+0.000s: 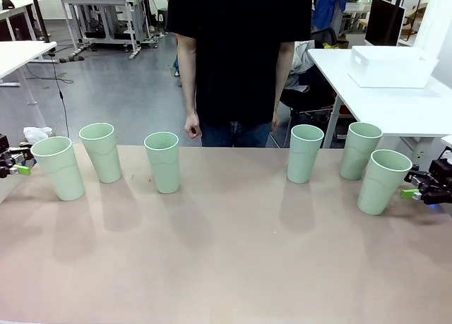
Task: Stack the cups and store them in the basket.
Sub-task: Pick up two Reusable plastic cups , one in each hand.
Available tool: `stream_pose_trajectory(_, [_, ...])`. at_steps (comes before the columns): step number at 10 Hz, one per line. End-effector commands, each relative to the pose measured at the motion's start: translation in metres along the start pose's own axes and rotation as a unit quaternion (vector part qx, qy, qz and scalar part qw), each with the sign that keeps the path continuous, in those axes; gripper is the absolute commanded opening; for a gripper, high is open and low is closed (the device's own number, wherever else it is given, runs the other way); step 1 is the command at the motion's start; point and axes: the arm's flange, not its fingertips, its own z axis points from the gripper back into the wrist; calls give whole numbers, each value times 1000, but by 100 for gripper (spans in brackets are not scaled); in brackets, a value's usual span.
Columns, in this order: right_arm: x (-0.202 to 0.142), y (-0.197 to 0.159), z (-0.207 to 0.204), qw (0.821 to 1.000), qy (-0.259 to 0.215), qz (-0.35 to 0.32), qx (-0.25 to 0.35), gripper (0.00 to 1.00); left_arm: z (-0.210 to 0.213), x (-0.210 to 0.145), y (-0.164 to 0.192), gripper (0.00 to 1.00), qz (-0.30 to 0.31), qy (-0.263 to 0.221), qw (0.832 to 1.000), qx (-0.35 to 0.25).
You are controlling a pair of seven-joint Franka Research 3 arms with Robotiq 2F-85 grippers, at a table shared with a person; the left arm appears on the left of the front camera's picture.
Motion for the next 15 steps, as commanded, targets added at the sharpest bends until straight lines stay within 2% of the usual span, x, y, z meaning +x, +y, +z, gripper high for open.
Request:
stream_pose_trajectory(1, [5, 6, -11, 1000, -7, 18, -22, 100, -13, 4, -13, 100, -23, 1, 1000, -6])
stream_pose_trajectory(11, [0, 11, -22, 1000, 2, 2, -19, 100, -37, -13, -22, 100, -58, -21, 998, -1])
stream_pose_trajectory(15, [-3, 9, -22, 1000, -3, -1, -25, 100, -48, -14, -19, 100, -60, -13, 998, 11])
